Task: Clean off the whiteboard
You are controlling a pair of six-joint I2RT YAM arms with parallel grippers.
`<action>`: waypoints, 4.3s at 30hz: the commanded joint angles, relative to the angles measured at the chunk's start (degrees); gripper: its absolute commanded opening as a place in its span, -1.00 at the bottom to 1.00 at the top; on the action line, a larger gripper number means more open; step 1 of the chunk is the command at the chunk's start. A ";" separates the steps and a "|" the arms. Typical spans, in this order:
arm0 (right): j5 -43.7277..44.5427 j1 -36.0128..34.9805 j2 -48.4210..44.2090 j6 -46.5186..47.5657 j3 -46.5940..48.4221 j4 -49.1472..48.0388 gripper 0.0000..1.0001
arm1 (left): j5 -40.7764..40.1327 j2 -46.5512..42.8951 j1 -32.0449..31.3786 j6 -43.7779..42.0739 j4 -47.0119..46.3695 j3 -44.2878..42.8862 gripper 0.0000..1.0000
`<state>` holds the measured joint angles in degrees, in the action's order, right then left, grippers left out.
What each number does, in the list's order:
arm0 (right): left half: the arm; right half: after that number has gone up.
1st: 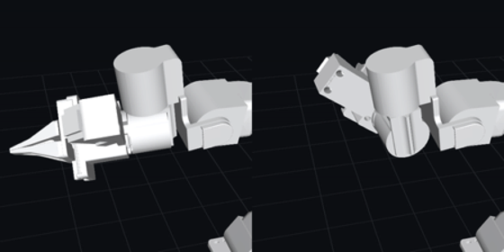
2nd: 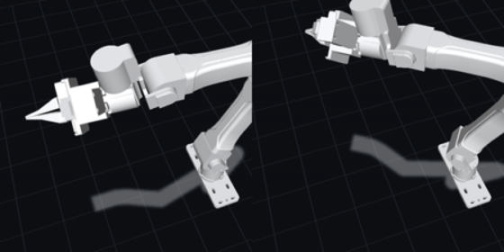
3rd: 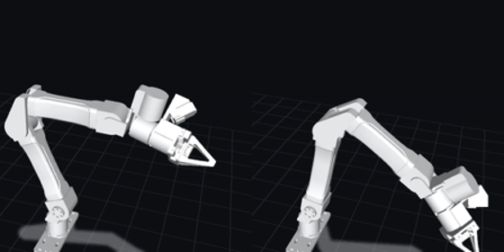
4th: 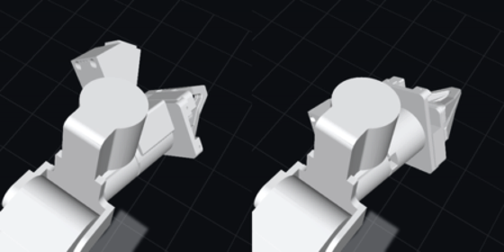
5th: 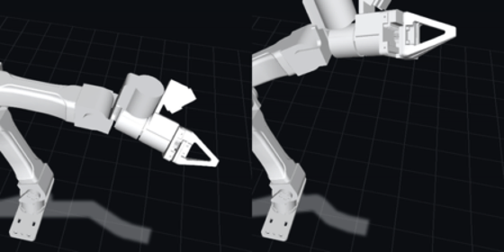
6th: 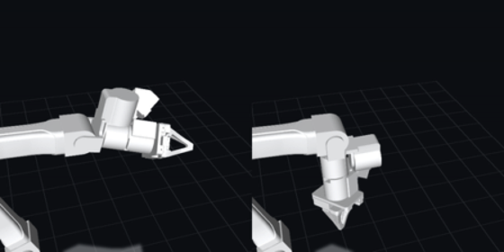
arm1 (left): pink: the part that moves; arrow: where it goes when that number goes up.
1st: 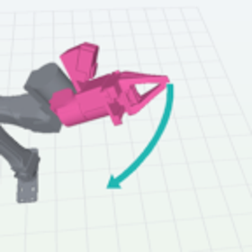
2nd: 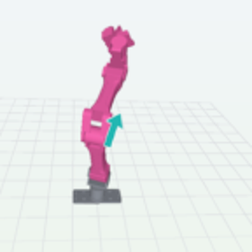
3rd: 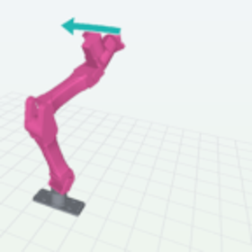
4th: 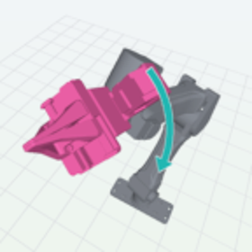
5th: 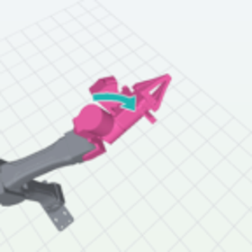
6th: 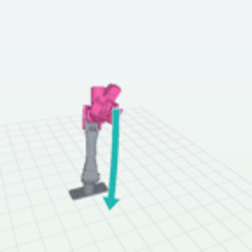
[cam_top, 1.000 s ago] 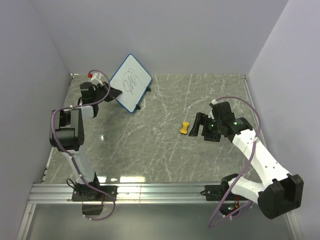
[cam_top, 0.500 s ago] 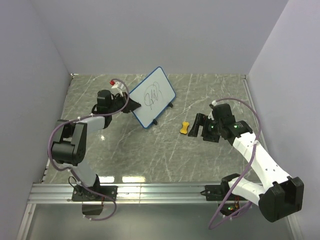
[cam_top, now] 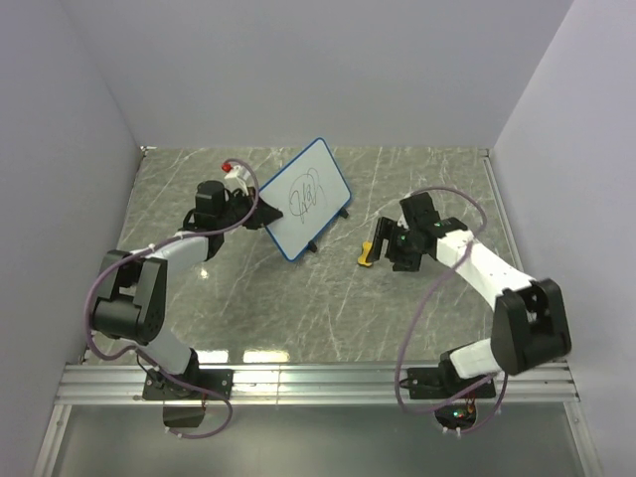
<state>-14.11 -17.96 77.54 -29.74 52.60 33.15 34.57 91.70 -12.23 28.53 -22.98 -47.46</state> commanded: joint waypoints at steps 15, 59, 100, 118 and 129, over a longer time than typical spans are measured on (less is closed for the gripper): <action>8.31 -5.24 22.21 -2.08 17.54 -1.77 0.47 | -8.02 1.11 -1.57 -4.98 17.98 4.84 -0.99; 8.50 -7.01 29.25 -3.13 37.29 4.74 -1.00 | -9.96 6.38 -5.17 1.96 17.01 4.75 -0.99; -10.59 -10.44 44.72 -12.54 44.09 -10.30 -1.00 | -11.10 7.70 -10.89 4.60 18.15 8.53 -0.99; -10.15 -12.01 40.32 -3.84 35.89 -6.34 -1.00 | -11.01 8.14 -10.89 5.65 16.75 9.05 -0.99; -11.29 -14.30 44.80 -6.65 54.86 -4.23 -1.00 | -10.84 7.62 -11.15 6.71 15.95 9.85 -0.99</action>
<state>-24.18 -31.62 119.83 -35.35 100.68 30.63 19.53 94.96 -19.92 39.70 -34.37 -42.96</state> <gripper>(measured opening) 0.329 0.052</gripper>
